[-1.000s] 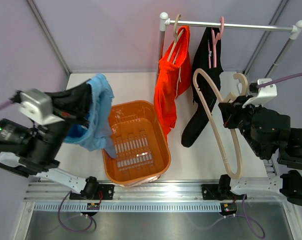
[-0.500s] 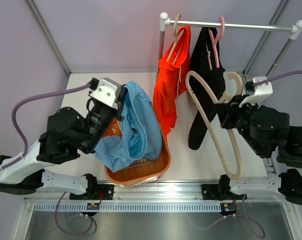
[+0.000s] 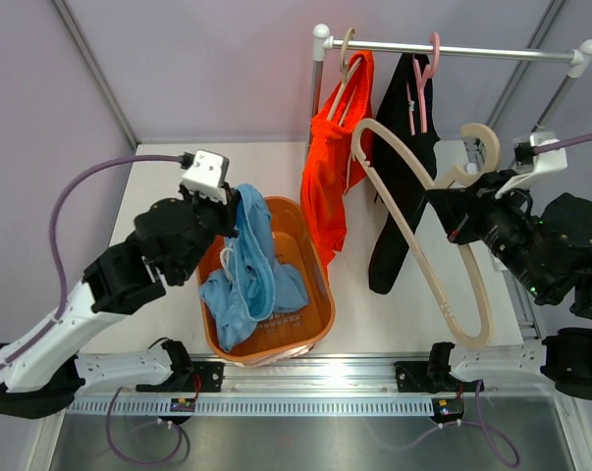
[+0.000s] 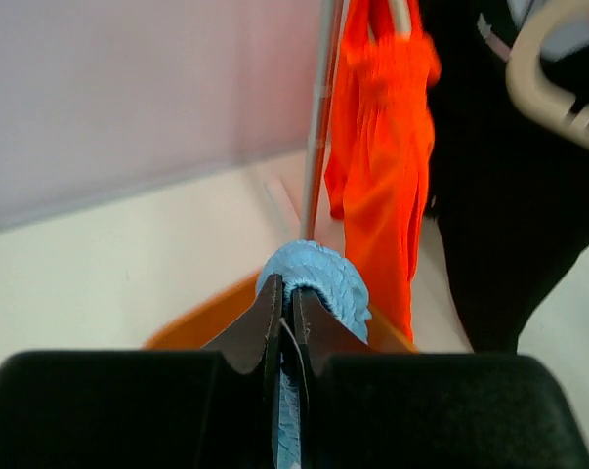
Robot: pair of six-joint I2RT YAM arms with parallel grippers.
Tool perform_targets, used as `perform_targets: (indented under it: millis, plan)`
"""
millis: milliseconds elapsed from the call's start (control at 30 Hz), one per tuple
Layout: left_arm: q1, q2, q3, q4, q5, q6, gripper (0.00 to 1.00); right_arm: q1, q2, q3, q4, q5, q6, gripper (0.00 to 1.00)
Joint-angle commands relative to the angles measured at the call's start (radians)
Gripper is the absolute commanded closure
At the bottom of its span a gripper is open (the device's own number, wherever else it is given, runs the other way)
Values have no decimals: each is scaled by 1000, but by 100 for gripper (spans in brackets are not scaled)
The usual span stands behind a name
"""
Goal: Remove the shorts from the hanger
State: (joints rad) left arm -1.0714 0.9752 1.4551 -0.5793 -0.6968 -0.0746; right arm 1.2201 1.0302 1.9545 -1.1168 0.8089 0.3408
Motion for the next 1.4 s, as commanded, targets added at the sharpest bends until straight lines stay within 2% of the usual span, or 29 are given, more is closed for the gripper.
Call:
perform_targets:
  millis: [0,67,167,267,333,433,467,500,567,600,733,933,1100,1233,1367]
  plan:
    - [129,2,-91,-19,227,-184,96,-7,8,75,64,-13,-71,100]
    - [195,10,-149,-25,310,-237,98,-7,14,102,78,-1,-94,100]
    - [228,3,-243,-7,355,-292,97,-7,19,118,78,48,-115,100]
    - [234,-24,-314,16,381,-329,85,-7,-10,98,74,139,-121,100]
    - [246,-32,-372,33,413,-340,82,-7,-50,71,98,167,-135,100]
    - [246,-33,-424,52,436,-341,68,-5,-91,66,110,202,-154,100]
    - [246,-33,-433,55,441,-343,60,-7,-100,67,114,210,-160,100]
    - [246,-36,-443,59,445,-343,43,-7,-117,73,118,229,-167,100]
    - [248,-49,-466,73,448,-341,34,-7,-136,83,117,248,-186,100]
    - [248,-55,-472,76,450,-341,22,-5,-154,95,109,265,-192,100]
    - [248,-69,-492,84,441,-337,5,-7,-185,101,81,292,-207,100]
    - [246,-101,-509,90,454,-337,2,-7,-214,6,67,397,-227,100]
    - [246,-144,-526,96,485,-338,1,-7,-208,-138,273,493,-399,100]
    - [246,-156,-513,75,537,-321,1,-7,-125,-103,236,463,-370,100]
    - [246,-181,-522,67,553,-320,1,-19,-70,-94,308,448,-416,100]
